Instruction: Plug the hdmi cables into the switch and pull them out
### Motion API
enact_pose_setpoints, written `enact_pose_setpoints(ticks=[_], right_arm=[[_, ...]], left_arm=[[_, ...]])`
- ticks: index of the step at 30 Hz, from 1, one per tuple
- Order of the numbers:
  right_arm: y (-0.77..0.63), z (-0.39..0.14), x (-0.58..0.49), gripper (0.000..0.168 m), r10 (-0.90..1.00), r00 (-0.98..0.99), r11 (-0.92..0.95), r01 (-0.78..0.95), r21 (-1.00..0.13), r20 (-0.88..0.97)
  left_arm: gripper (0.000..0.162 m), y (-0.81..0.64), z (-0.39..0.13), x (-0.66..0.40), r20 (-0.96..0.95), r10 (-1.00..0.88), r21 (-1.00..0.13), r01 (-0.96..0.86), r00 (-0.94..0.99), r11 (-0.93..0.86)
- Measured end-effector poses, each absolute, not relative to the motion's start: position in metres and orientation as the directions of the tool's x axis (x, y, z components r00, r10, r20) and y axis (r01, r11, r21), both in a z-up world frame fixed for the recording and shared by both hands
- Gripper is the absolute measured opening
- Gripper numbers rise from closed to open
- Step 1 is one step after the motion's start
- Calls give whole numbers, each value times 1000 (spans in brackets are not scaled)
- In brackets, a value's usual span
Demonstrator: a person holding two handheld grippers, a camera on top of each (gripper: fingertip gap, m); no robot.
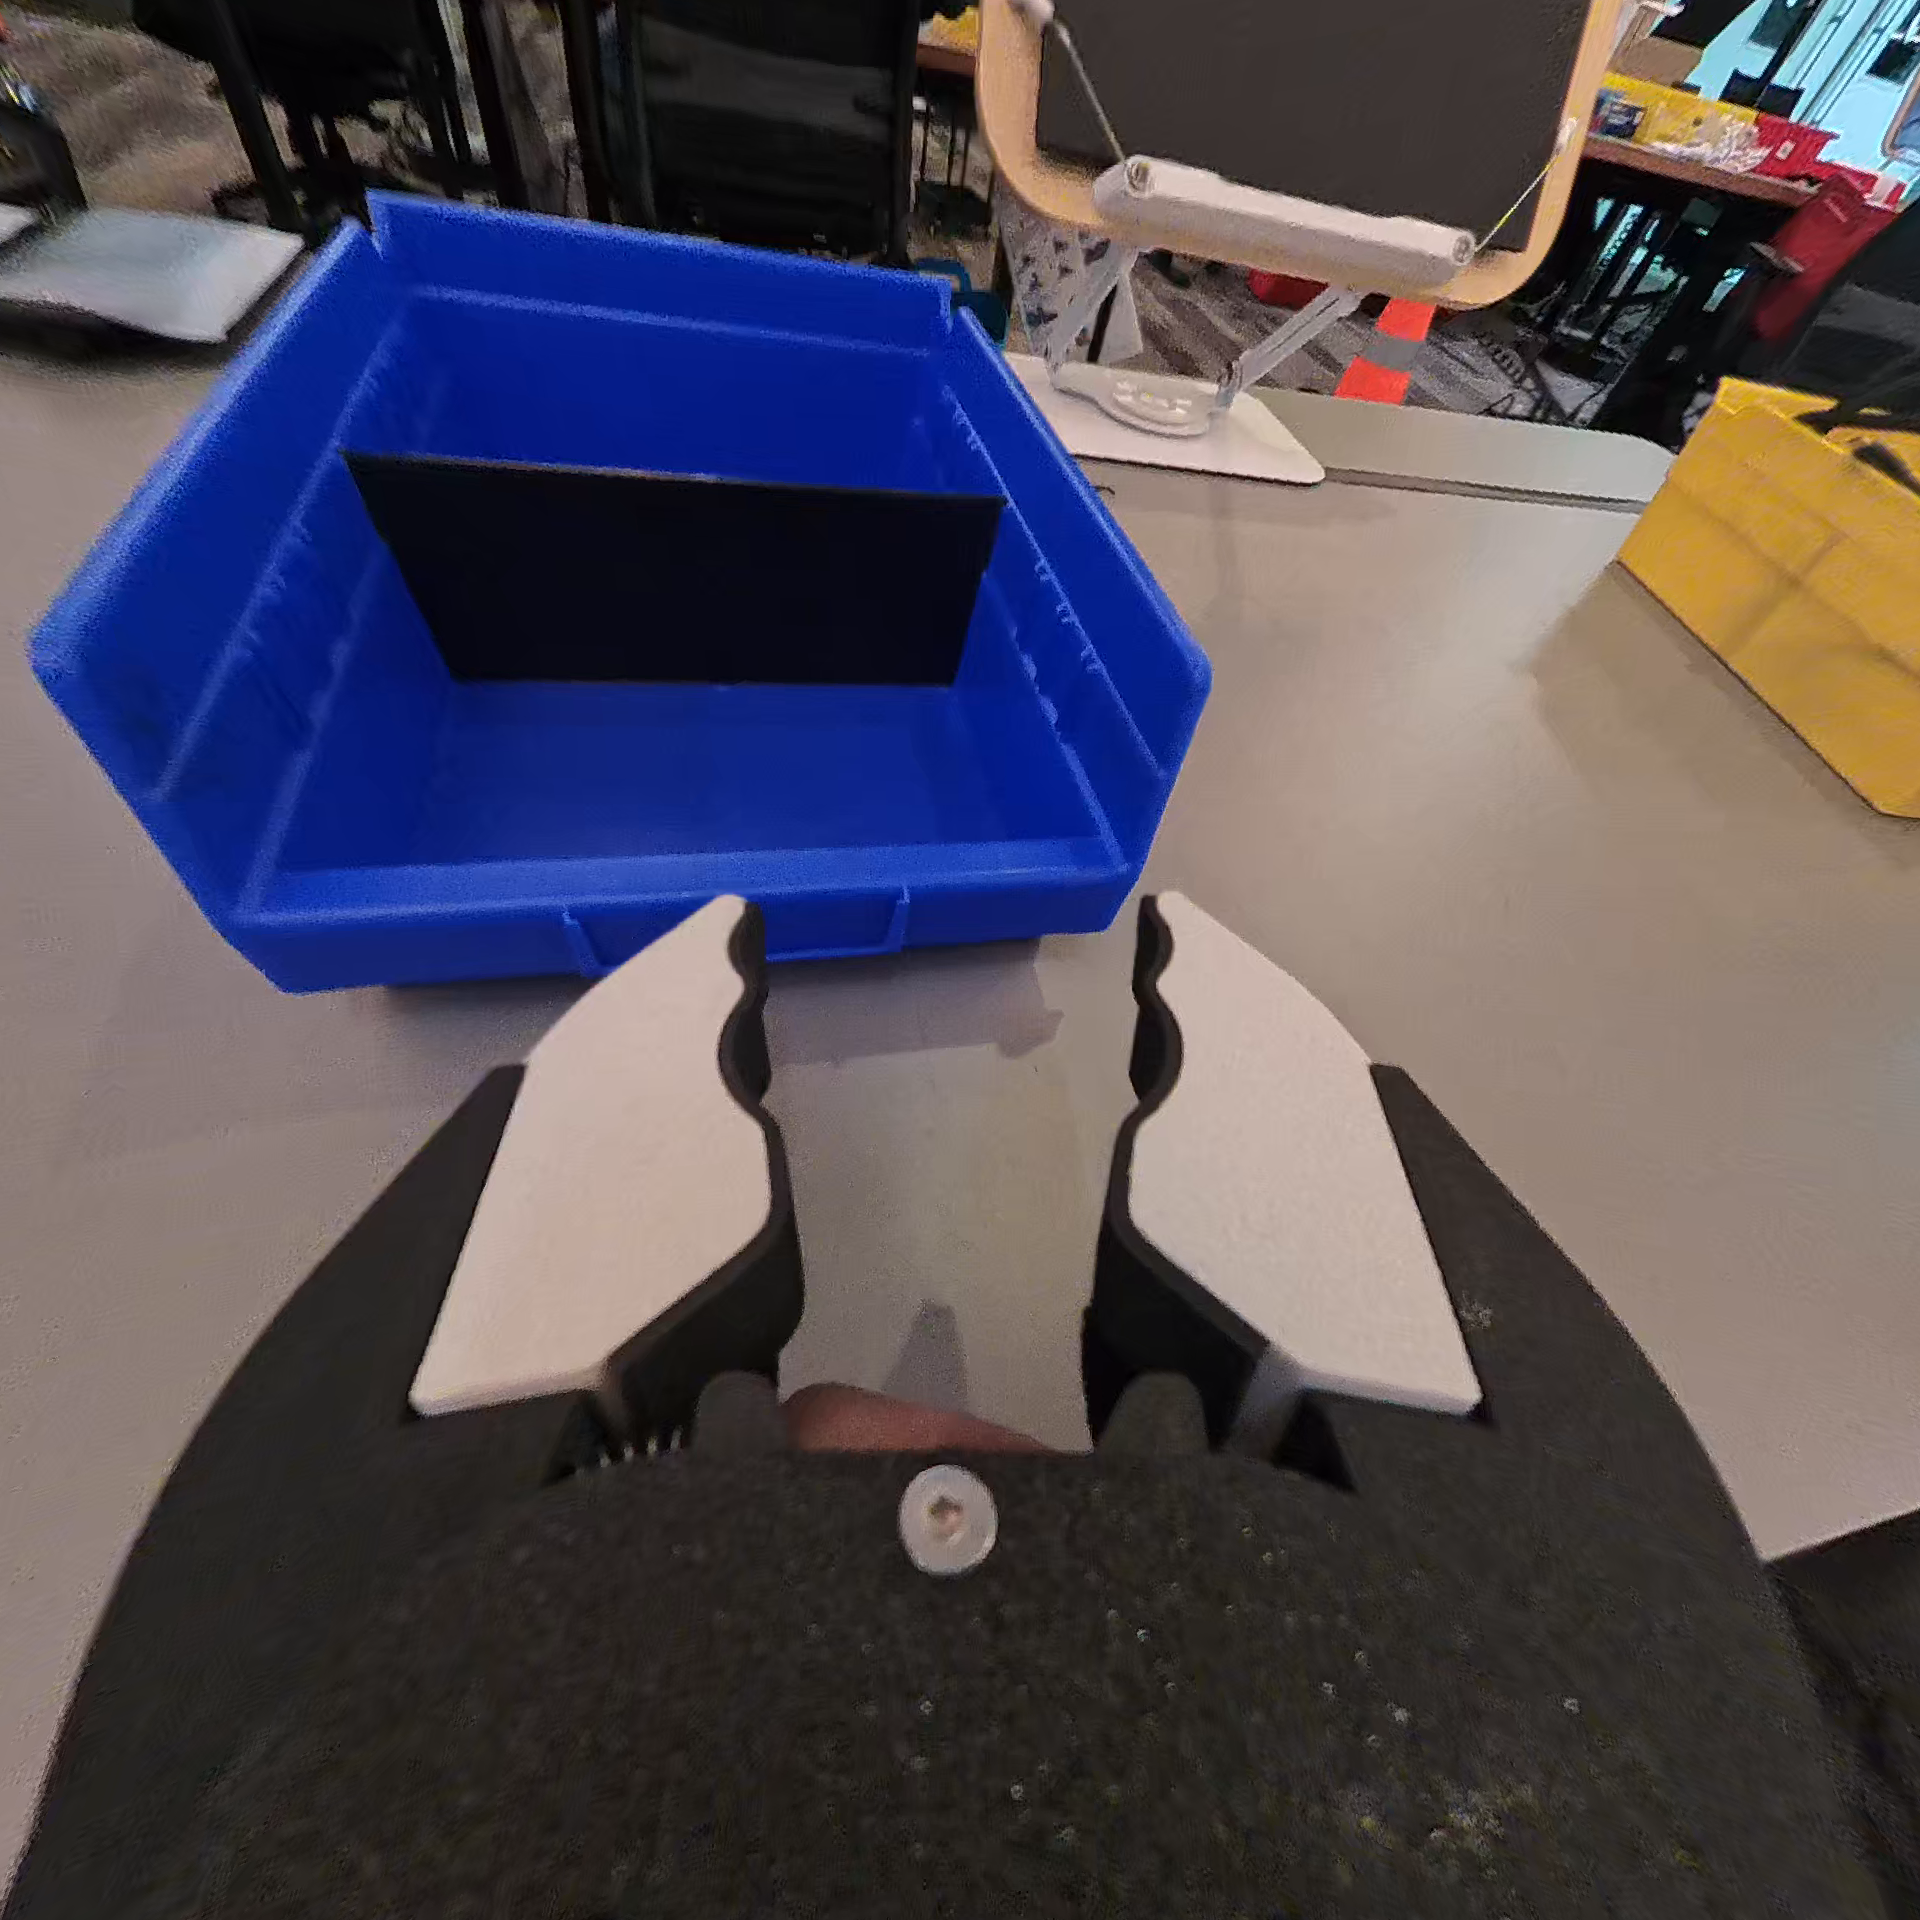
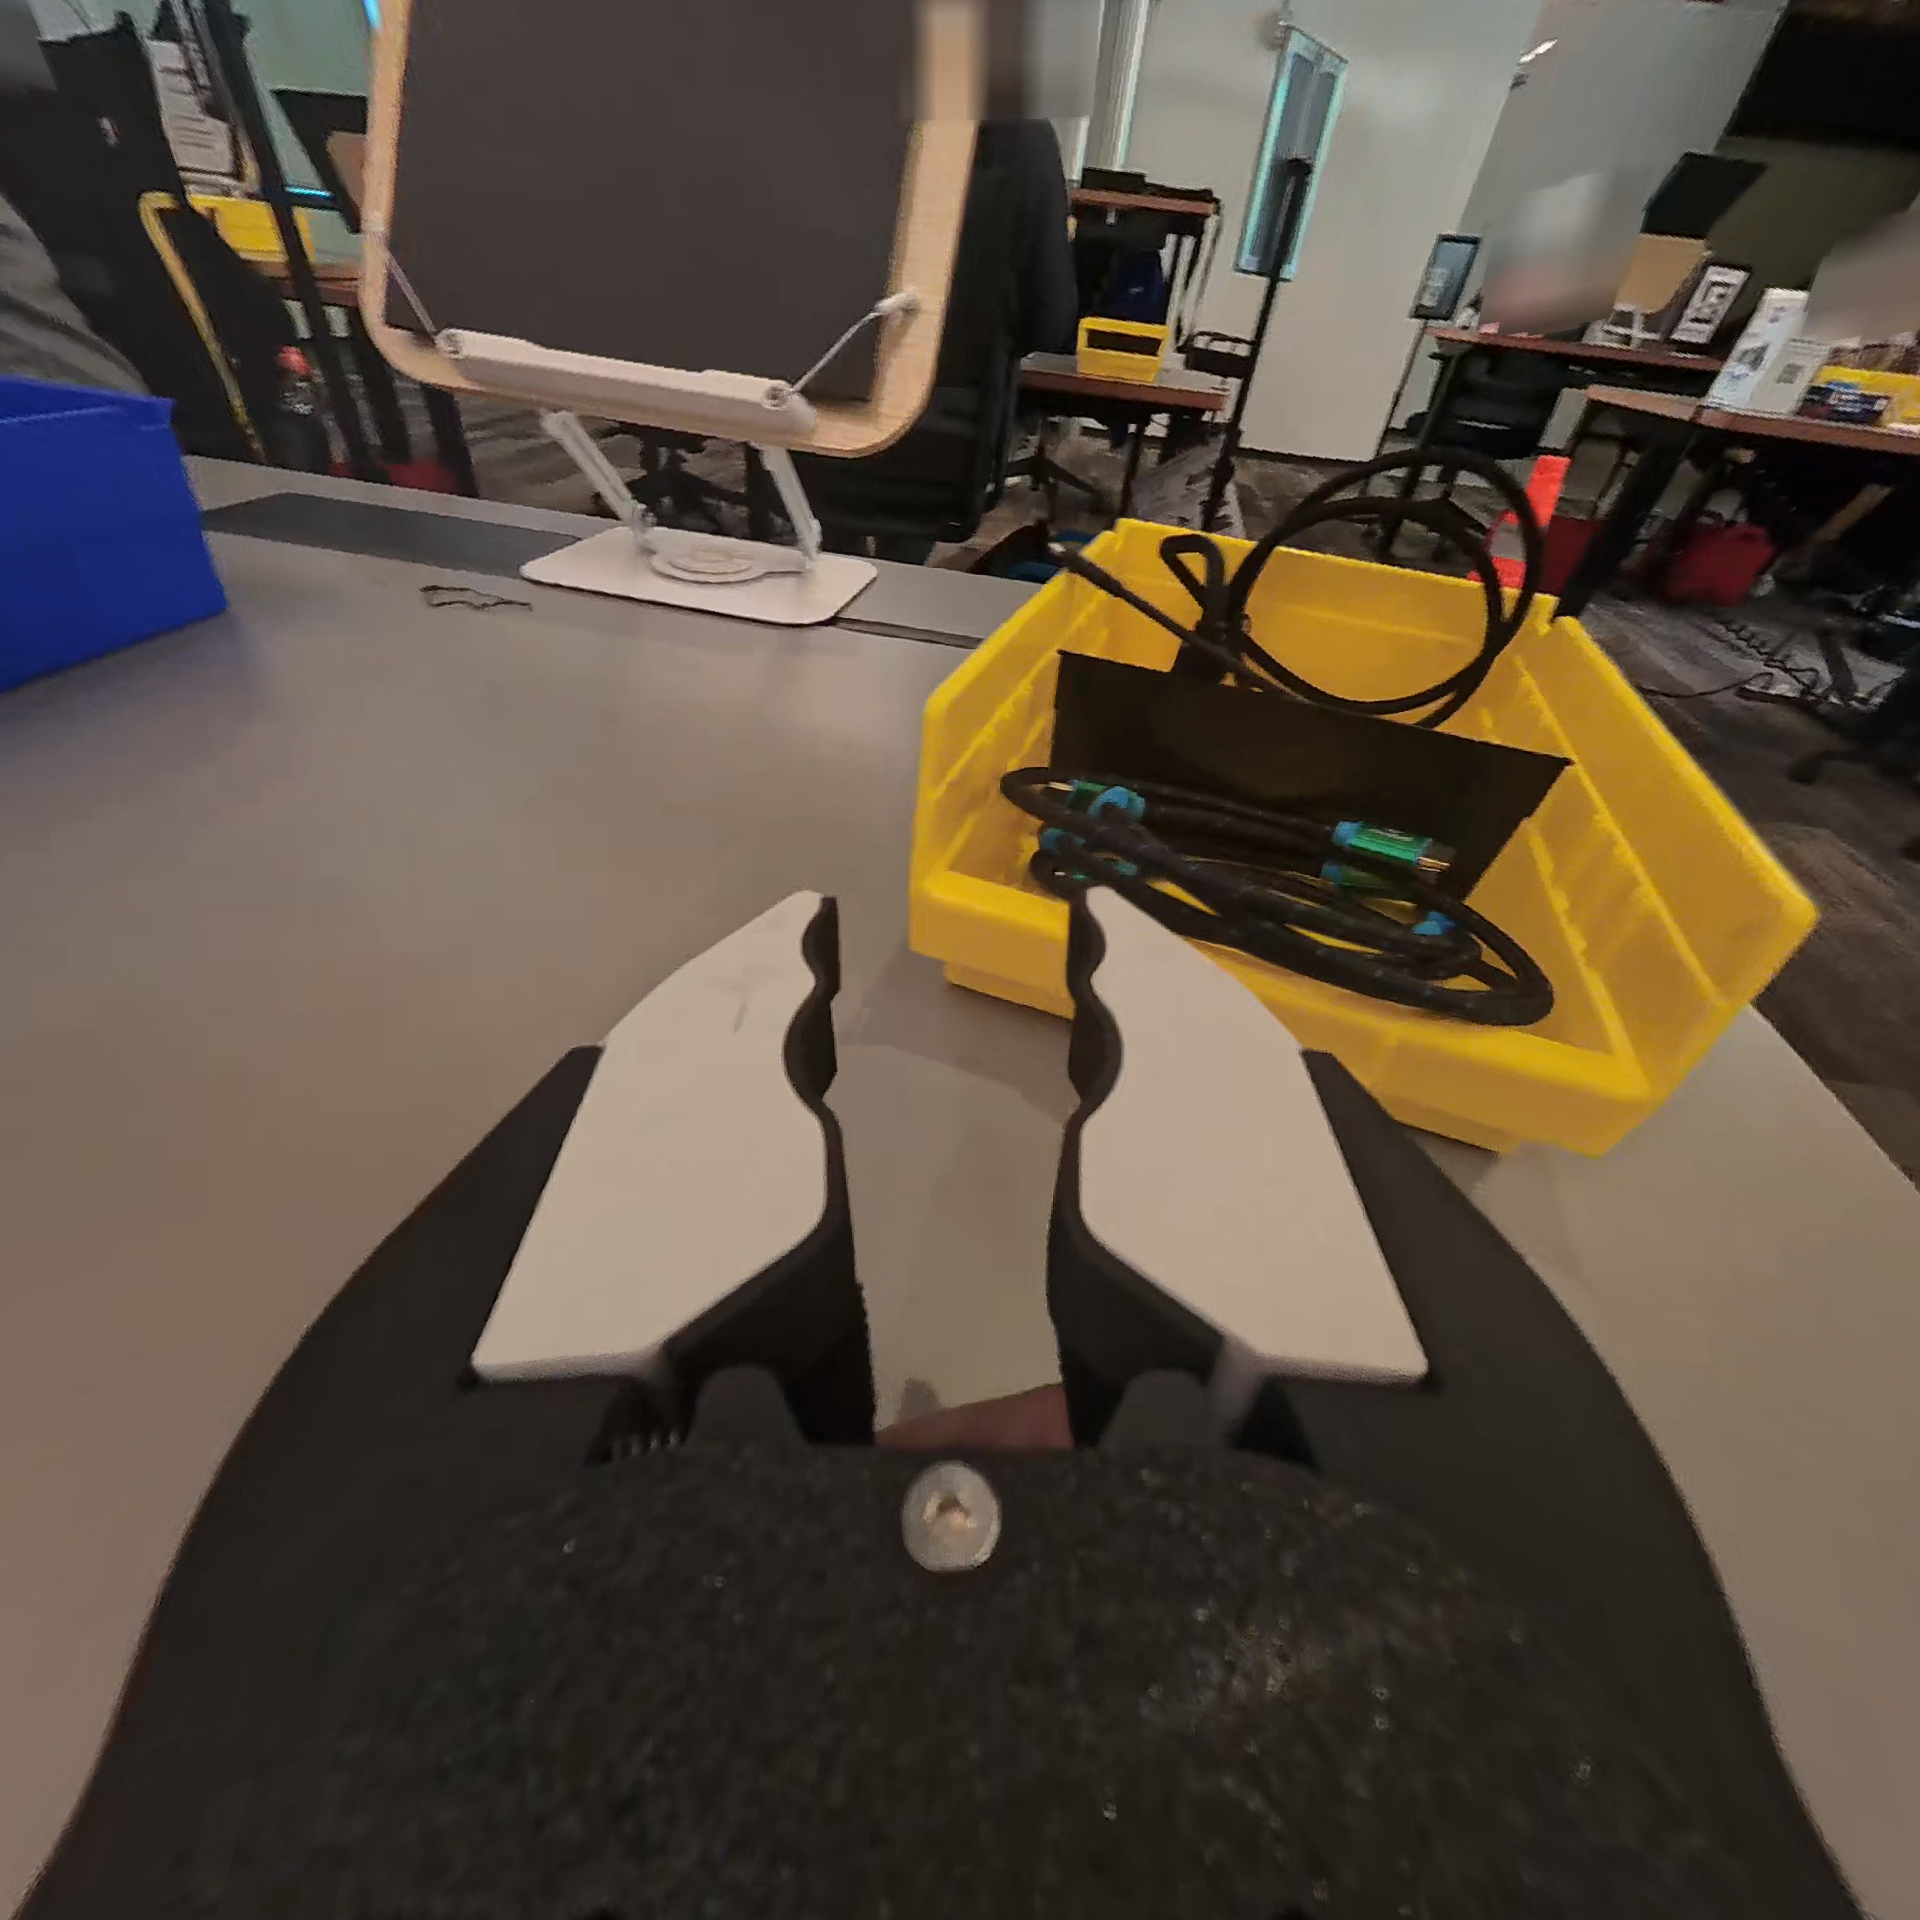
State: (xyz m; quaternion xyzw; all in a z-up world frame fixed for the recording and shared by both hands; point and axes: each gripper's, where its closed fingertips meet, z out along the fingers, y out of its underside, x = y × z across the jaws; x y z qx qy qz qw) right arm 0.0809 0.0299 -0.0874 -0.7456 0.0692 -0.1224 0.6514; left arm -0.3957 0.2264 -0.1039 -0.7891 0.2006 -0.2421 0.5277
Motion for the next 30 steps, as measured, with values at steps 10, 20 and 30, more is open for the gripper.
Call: enact_pose_setpoints(ticks=[10, 20, 30], right_arm=[[21, -93, 93, 43, -280, 957, -159, 31, -987, 75], [36, -102, 87, 51, -240, 963, -215, 68, -974, 120], [136, -107, 99, 56, -302, 947, -335, -1, -942, 106]], left_arm=[[72, 215, -103, -380, 70, -614, -949, -138, 786, -285], [71, 215, -103, -375, 6, -617, -949, -190, 787, -252], [69, 202, -109, -351, -55, -663, -938, -266, 746, -221]])
